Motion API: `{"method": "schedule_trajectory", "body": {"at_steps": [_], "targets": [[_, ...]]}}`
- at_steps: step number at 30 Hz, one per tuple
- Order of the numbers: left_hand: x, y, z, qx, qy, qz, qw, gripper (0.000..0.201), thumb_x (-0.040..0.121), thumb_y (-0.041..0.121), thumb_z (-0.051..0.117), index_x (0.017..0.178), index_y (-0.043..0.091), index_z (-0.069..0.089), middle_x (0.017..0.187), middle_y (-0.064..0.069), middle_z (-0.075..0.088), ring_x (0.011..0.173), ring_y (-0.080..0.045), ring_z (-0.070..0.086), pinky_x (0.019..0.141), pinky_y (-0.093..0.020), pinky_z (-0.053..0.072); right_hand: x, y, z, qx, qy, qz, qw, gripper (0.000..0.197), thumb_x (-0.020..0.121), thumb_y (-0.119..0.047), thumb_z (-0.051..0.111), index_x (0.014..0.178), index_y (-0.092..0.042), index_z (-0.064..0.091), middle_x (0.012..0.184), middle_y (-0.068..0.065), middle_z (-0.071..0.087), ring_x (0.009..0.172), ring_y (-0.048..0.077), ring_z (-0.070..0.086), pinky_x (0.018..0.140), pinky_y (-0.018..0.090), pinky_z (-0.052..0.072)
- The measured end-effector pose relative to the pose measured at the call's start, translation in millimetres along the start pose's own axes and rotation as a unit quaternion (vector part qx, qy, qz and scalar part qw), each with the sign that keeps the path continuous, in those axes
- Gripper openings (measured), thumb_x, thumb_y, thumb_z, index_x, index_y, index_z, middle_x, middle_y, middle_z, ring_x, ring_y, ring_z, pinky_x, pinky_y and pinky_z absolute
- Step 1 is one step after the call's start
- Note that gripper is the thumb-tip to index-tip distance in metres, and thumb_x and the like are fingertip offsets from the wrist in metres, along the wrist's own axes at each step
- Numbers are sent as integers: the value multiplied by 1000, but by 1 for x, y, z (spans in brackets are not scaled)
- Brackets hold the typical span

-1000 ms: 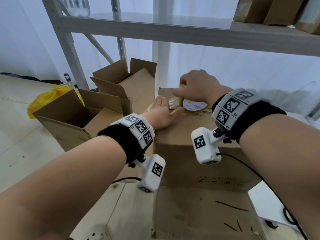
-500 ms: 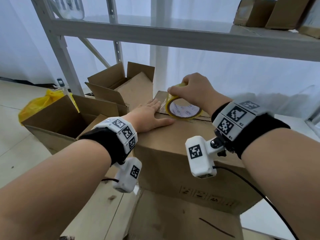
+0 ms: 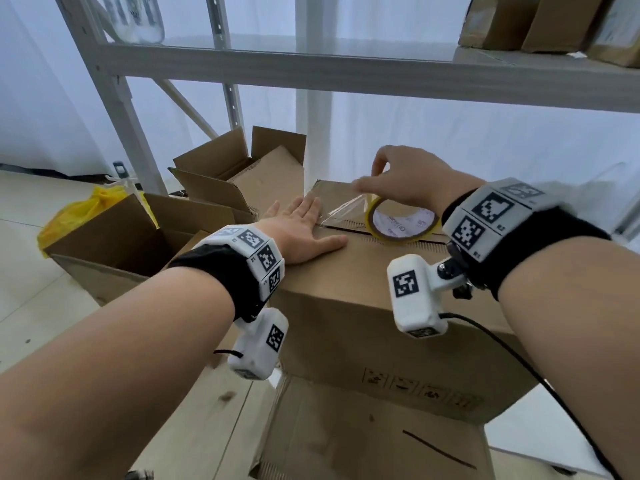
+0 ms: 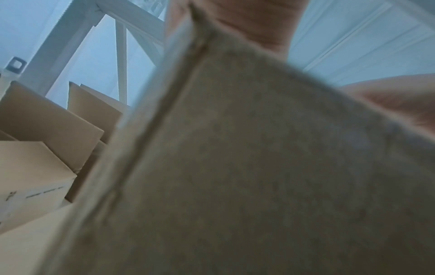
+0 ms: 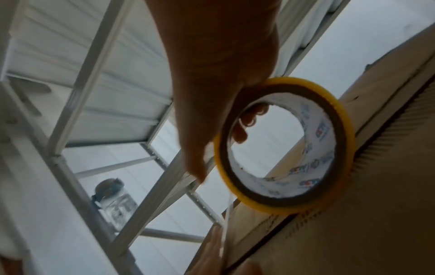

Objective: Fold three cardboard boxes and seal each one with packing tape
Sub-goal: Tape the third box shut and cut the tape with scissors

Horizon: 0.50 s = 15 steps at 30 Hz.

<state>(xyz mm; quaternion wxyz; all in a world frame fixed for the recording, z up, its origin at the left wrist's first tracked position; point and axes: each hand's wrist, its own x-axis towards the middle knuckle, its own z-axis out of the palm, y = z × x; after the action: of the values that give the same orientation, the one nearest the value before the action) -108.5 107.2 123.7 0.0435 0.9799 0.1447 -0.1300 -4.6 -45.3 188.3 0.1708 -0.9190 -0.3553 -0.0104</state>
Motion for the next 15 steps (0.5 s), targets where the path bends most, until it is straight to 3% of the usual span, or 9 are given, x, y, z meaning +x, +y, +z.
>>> {"method": "schedule_trajectory", "body": {"at_steps": [6, 10, 15], "targets": [[-8, 31, -3, 56, -19, -9, 998, 87, 91, 70, 12, 152, 12, -10, 160, -5, -14, 146, -16, -14, 117, -38, -13, -9, -4, 3, 3, 26, -17, 1000, 11, 86, -30, 53, 92, -21, 55, 94, -4, 59, 90, 17, 53, 71, 31, 37], [-17, 36, 2, 3, -35, 37, 999, 82, 94, 65, 16, 152, 14, -10, 159, -4, -16, 146, -14, -13, 117, -32, -9, -5, -15, 10, -69, 29, -43, 996, 15, 88, -36, 53, 91, -22, 54, 92, -5, 60, 88, 17, 54, 70, 31, 38], [-23, 6, -1, -9, -17, 21, 1000, 81, 93, 65, 20, 153, 17, -7, 160, -1, -13, 146, -12, -10, 116, -30, -5, -5, -4, 3, -28, 28, -20, 999, 17, 89, -39, 56, 91, -22, 55, 94, -4, 58, 90, 17, 53, 70, 30, 37]]}}
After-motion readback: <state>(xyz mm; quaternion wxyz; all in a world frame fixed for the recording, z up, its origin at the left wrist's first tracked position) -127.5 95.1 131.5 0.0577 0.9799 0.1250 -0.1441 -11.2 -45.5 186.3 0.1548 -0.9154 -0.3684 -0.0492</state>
